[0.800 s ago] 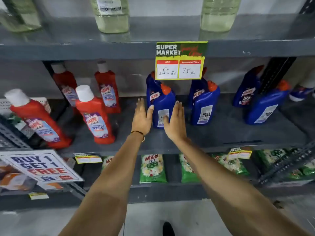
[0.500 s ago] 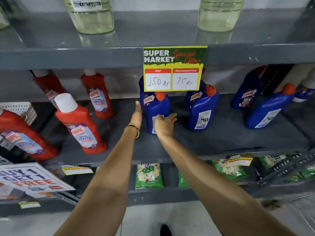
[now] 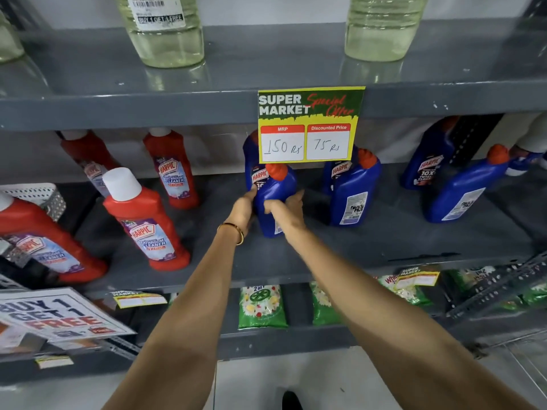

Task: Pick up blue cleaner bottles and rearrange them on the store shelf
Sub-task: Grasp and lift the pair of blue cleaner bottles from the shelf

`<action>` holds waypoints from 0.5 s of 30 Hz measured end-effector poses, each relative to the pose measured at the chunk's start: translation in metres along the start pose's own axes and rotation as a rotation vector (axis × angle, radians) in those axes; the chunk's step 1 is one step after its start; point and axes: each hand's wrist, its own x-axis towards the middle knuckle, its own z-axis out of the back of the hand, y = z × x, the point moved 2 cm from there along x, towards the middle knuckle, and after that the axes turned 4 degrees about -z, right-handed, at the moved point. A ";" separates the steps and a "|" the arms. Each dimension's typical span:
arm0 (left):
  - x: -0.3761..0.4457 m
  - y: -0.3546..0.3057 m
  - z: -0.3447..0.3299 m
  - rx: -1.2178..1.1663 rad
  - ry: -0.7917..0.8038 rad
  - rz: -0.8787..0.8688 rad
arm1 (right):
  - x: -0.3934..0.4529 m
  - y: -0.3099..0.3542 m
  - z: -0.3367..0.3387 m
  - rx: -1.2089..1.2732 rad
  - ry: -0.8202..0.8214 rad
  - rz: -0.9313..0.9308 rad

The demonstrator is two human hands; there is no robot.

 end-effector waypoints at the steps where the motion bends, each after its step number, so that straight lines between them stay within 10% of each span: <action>1: -0.002 -0.001 0.001 0.004 0.024 -0.001 | 0.000 0.005 -0.001 -0.026 0.043 0.014; 15: -0.030 -0.038 0.020 0.090 -0.064 -0.049 | 0.008 0.054 0.009 -0.294 0.397 0.308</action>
